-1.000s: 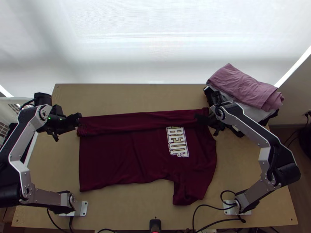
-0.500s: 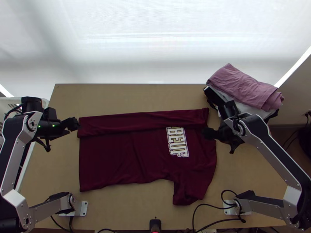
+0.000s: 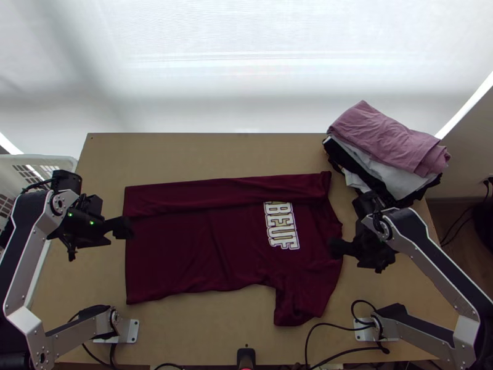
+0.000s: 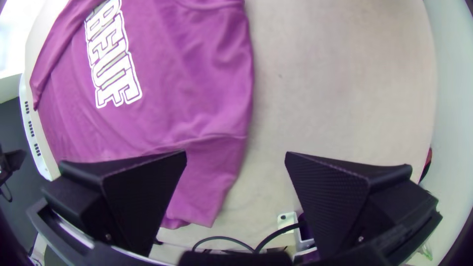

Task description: Fold the t-shirt

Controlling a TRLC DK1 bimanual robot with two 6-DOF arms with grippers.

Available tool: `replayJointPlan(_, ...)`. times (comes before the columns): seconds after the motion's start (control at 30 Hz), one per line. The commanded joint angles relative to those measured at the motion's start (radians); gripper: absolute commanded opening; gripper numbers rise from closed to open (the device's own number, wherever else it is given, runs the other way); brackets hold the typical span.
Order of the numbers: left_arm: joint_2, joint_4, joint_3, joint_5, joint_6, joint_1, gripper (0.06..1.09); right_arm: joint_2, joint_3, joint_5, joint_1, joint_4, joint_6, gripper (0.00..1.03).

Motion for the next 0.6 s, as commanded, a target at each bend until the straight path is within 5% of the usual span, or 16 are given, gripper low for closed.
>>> replayJointPlan(0.0, -0.030, -0.032, -0.018, -0.008, 0.046, -0.004, 1.03, -0.011, -0.047, -0.016, 0.018, -0.013, -0.019, 0.79)
replayJointPlan(0.07, -0.038, -0.035, -0.017, -0.016, 0.051, -0.004, 1.03, -0.018, -0.065, -0.016, 0.015, 0.000, -0.035, 0.59)
replayJointPlan(0.2, -0.047, -0.060, -0.007, -0.027, 0.069, -0.004, 1.03, -0.001, -0.109, -0.016, 0.018, 0.004, -0.037, 0.55)
replayJointPlan(0.3, -0.052, -0.089, -0.007, -0.051, 0.092, -0.013, 1.03, 0.004, -0.143, -0.016, 0.017, 0.041, -0.049, 0.38)
replayJointPlan(0.57, -0.070, -0.095, -0.024, -0.090, 0.111, -0.045, 1.03, 0.028, -0.183, -0.032, 0.020, 0.087, -0.052, 0.37)
